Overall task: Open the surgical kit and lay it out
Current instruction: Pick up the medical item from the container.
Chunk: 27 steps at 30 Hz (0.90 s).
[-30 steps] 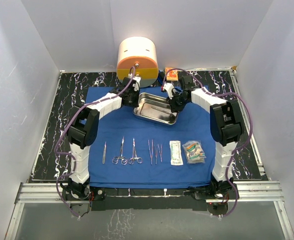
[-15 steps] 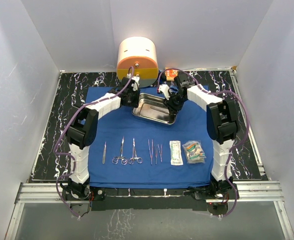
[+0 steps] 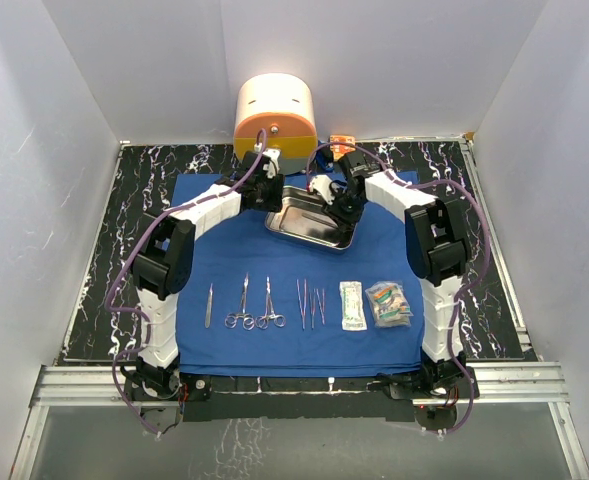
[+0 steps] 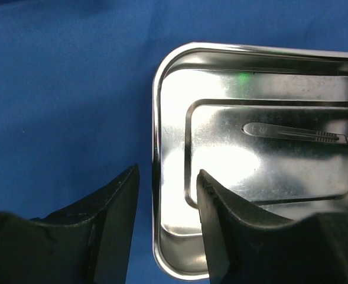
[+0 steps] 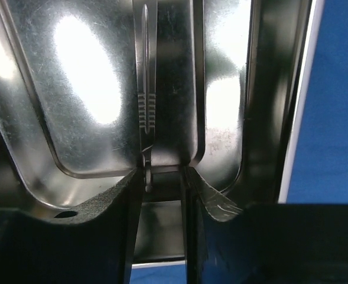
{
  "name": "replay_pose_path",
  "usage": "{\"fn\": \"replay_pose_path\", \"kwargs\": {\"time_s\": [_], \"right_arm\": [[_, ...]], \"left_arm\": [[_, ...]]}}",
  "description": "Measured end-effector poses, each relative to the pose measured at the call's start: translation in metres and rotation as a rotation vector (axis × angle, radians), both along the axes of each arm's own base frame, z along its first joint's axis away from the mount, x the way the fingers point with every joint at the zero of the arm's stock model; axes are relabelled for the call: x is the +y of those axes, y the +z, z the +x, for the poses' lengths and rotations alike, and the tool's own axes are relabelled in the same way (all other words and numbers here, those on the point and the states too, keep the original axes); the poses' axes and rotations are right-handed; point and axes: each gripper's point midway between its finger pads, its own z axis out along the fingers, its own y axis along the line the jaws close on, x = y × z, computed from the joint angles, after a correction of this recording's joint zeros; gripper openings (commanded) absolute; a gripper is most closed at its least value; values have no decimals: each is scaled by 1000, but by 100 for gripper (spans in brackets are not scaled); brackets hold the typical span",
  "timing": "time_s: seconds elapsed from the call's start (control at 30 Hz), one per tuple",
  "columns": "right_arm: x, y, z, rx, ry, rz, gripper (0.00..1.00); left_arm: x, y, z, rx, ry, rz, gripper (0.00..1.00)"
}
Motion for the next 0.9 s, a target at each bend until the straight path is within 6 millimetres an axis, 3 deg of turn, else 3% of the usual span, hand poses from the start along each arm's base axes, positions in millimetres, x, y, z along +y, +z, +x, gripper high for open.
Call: {"fn": "replay_pose_path", "kwargs": {"time_s": [0.63,0.9], "right_arm": [[-1,-2,-3,5,34,-77,0],[-2,0,-2,6,38,-85,0]], "left_arm": [[0,6,1,-12,1,-6,45],[-2,12,3,-19,1,-10,48]]}}
